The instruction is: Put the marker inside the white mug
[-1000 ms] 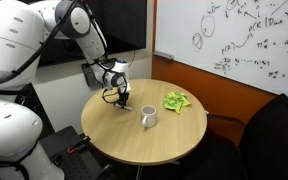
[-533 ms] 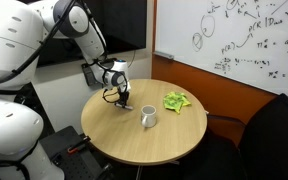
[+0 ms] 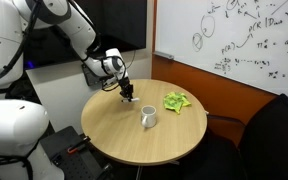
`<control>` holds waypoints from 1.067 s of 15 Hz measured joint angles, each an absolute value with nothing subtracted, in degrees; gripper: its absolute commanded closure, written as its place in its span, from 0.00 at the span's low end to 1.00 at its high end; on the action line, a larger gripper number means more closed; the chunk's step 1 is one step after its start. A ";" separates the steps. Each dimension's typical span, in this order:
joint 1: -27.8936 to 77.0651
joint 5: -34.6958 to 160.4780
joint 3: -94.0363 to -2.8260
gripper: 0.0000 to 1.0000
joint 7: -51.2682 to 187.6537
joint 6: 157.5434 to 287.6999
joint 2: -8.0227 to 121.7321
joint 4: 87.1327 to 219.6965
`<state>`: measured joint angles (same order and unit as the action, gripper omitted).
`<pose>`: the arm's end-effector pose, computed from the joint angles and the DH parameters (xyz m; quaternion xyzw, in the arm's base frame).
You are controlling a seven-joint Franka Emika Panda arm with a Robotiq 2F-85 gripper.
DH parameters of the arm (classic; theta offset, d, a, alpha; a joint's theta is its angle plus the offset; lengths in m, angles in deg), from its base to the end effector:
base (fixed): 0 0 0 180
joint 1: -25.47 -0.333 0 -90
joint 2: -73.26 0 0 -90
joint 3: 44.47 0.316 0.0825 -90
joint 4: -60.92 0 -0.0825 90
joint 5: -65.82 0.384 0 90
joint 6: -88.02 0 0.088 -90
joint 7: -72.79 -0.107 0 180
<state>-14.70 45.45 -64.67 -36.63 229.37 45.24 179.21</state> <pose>0.5495 0.2014 0.2019 0.7991 -0.5702 0.1526 0.1139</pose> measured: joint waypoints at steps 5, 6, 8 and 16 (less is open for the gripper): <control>-13.54 30.75 -62.91 0.95 -50.09 215.95 50.78 179.03; -12.61 28.44 -61.86 0.95 -51.80 213.49 51.43 178.92; -10.07 24.64 -59.24 0.95 -54.72 208.75 52.08 178.55; 0.02 14.44 -48.24 0.95 -62.42 193.98 52.15 176.41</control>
<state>0.02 14.44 -48.24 -62.42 193.98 52.15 176.41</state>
